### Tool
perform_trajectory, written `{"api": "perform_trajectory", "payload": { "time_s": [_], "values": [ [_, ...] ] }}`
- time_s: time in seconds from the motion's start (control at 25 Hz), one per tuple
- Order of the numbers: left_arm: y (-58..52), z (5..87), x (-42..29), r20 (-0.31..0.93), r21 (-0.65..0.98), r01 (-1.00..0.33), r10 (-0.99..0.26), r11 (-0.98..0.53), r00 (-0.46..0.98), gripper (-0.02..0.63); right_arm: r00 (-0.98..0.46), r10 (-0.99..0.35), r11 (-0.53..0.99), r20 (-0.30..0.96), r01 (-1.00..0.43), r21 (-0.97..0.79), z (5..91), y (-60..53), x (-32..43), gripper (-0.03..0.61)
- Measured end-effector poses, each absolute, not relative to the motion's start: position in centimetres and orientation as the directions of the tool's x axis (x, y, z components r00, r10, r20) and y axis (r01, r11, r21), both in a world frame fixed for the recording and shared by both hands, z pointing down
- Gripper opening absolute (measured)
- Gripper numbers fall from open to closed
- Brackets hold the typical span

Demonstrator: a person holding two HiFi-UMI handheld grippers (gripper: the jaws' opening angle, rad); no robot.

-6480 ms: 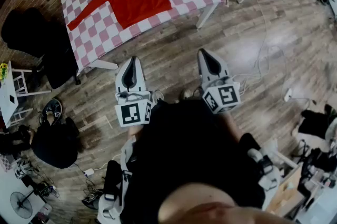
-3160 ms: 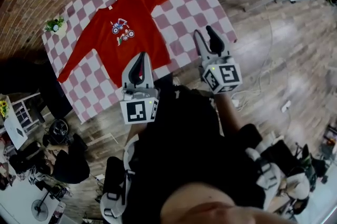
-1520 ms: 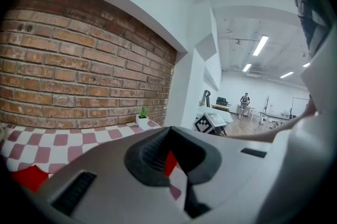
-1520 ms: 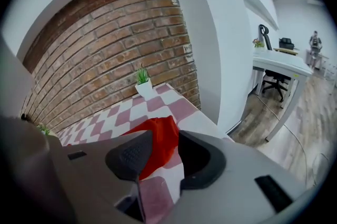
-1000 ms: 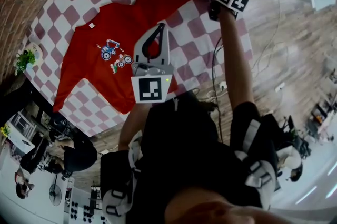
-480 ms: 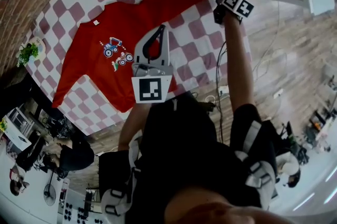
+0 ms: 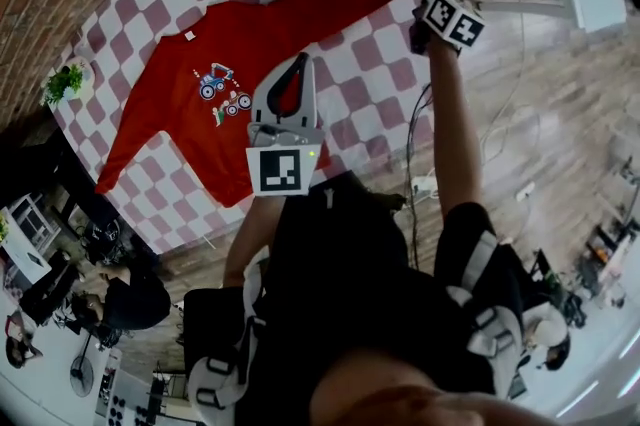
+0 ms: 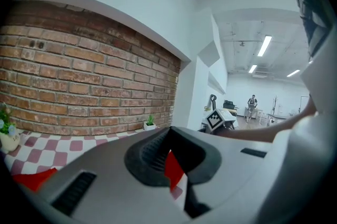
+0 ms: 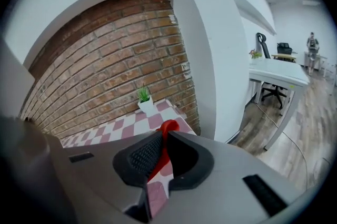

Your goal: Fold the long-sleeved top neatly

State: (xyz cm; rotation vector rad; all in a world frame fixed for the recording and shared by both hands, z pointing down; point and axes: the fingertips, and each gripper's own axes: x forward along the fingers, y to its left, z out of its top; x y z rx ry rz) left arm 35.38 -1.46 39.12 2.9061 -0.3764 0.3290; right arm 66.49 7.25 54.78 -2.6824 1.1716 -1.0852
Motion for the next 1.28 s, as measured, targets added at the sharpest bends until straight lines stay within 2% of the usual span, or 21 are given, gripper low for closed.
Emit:
{"api": "perform_trajectory", "payload": {
  "time_s": [0.48, 0.68, 0.96, 1.16, 1.28],
  "values": [
    [1.6, 34.7, 26.6, 0.212, 0.086, -0.355, -0.331, -0.931, 0.920, 0.005, 0.462, -0.769, -0.577, 0.441, -0.800, -0.166, 43.5, 7.0, 59.1, 0.029],
    [3.1, 33.1, 21.7, 0.191, 0.077, -0.443, -0.423, -0.893, 0.886, 0.005, 0.403, -0.831, -0.485, 0.383, -0.863, -0.145, 40.2, 5.5, 55.0, 0.028],
    [4.7, 31.6, 15.0, 0.194, 0.065, -0.543, -0.523, -0.837, 0.830, 0.005, 0.331, -0.885, -0.360, 0.328, -0.933, -0.030, 37.0, 4.4, 48.1, 0.028],
    [4.9, 30.6, 10.9, 0.188, 0.002, -0.579, -0.568, -0.816, 0.801, 0.005, 0.257, -0.915, -0.263, 0.312, -0.965, 0.023, 35.7, 3.2, 42.5, 0.028],
    [4.5, 29.8, 8.8, 0.173, 0.025, -0.616, -0.603, -0.787, 0.779, 0.005, 0.222, -0.925, -0.212, 0.308, -0.975, 0.066, 35.3, 2.5, 39.5, 0.028]
  ]
}}
